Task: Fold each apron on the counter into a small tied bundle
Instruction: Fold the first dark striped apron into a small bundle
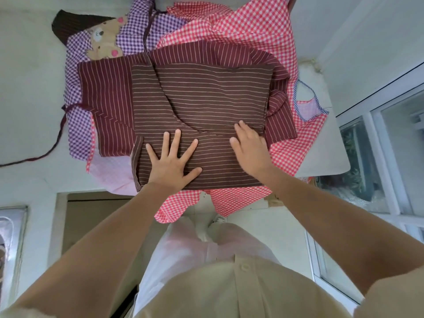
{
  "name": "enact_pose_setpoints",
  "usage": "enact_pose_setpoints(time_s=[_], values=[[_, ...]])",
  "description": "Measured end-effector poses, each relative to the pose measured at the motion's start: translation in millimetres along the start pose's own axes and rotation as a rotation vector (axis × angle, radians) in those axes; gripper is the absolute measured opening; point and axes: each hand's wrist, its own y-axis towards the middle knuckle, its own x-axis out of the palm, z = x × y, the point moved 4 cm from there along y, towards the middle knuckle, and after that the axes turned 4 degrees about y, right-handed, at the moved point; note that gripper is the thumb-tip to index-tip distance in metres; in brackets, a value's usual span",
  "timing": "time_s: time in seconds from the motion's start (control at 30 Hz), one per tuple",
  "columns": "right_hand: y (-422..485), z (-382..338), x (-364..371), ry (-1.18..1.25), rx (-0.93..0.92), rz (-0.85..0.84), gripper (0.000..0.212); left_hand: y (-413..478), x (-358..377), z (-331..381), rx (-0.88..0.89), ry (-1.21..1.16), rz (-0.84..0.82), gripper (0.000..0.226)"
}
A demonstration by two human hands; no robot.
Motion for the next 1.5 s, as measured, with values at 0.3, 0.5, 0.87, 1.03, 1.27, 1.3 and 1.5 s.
enact_pose_setpoints(time_s=[0.3,0.5,0.87,1.03,1.27,1.3,1.5], values=[[61.2,20.8,-83.2,0.554,0.31,0.493,0.037,34.7,-39.5,23.9,0.131,-0.067,0.197,0.08],[83.6,21.9,-100.8,0.526,0.37,0.477,0.014,47.3,-26.4,17.3,0.141,-0.011,0.013,0.09],[78.6,-15.0,-106.0,0.275,0.109,0.713,0.032,51.4,-27.1,13.3,0.222,0.017,0.017,0.084],[28.1,-63.2,-43.0,0.019,-0.411,0.172,0.028,44.5,-25.8,11.6,0.265,-0.014,0.072,0.077],[-19.4,-37.1,13.8,-0.157,-0.454,-0.232,0.055,-8.5,-24.8,-28.5,0.332,-0.063,0.114,0.081],[-19.7,-37.5,13.5,-0.163,-0.437,-0.253,0.056,-16.0,-22.7,-36.0,0.312,-0.078,0.1,0.087],[-21.1,-50.7,12.1,-0.212,-0.342,-0.324,0.061,-51.6,-0.5,-57.4,0.301,0.055,0.002,0.102]])
